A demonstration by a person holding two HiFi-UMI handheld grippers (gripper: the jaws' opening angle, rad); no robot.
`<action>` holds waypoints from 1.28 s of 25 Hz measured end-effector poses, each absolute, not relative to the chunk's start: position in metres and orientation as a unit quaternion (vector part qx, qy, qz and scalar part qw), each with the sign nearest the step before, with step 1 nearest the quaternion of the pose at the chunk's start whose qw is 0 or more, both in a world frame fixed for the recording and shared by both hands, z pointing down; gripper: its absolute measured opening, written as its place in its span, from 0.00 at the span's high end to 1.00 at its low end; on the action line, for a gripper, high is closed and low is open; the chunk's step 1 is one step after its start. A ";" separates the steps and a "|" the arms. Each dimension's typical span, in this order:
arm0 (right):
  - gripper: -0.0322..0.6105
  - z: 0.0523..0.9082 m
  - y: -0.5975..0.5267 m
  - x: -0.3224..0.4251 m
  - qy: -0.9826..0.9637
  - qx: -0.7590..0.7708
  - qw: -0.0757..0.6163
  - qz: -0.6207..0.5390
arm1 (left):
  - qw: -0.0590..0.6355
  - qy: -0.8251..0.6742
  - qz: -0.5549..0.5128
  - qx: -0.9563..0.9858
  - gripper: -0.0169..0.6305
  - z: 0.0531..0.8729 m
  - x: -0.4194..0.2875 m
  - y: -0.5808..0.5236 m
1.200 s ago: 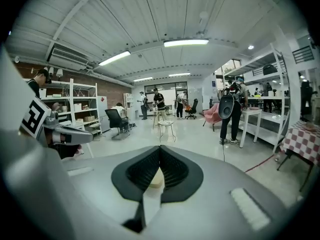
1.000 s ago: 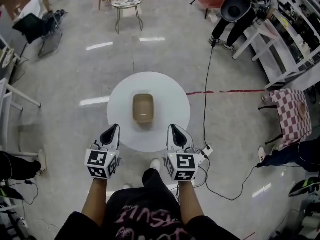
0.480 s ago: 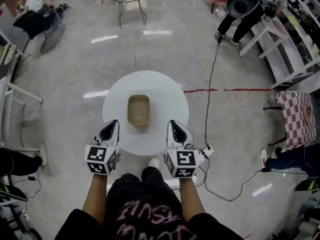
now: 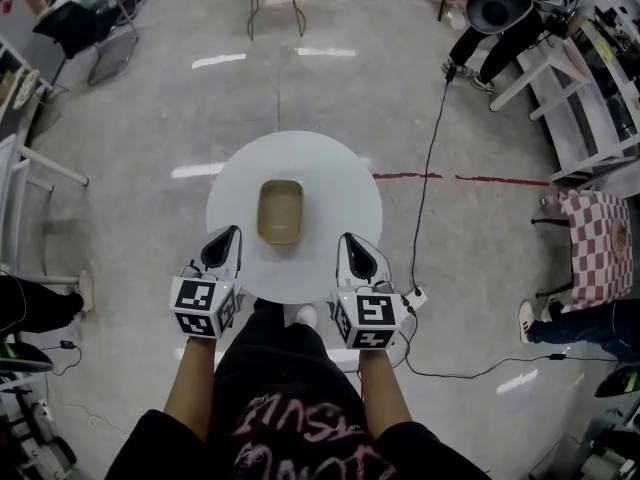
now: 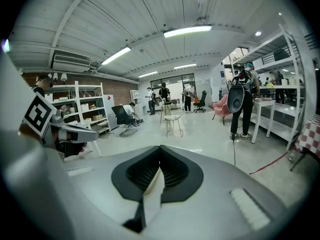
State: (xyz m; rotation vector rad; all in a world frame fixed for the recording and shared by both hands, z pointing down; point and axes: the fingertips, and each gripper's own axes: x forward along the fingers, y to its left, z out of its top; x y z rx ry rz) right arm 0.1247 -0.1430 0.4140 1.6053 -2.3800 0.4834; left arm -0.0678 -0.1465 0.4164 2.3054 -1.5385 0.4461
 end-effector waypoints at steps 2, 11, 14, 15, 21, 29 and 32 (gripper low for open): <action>0.95 0.415 -0.145 0.123 -0.813 0.545 0.117 0.165 | 0.167 -0.541 0.158 0.809 0.98 0.418 -0.068 -0.148; 0.95 0.427 -0.159 0.108 -0.810 0.546 0.130 0.167 | 0.185 -0.535 0.161 0.809 0.98 0.438 -0.077 -0.165; 0.95 0.432 -0.163 0.107 -0.806 0.548 0.136 0.177 | 0.191 -0.530 0.164 0.810 0.98 0.445 -0.077 -0.172; 0.95 0.434 -0.164 0.106 -0.805 0.548 0.138 0.181 | 0.193 -0.529 0.165 0.810 0.98 0.447 -0.077 -0.173; 0.95 0.446 -0.177 0.096 -0.804 0.543 0.149 0.194 | 0.210 -0.523 0.173 0.807 0.98 0.464 -0.082 -0.185; 0.95 0.459 -0.195 0.083 -0.805 0.535 0.162 0.199 | 0.225 -0.518 0.178 0.806 0.98 0.480 -0.085 -0.200; 0.95 0.470 -0.196 0.079 -0.803 0.532 0.168 0.210 | 0.233 -0.516 0.183 0.804 0.98 0.490 -0.087 -0.201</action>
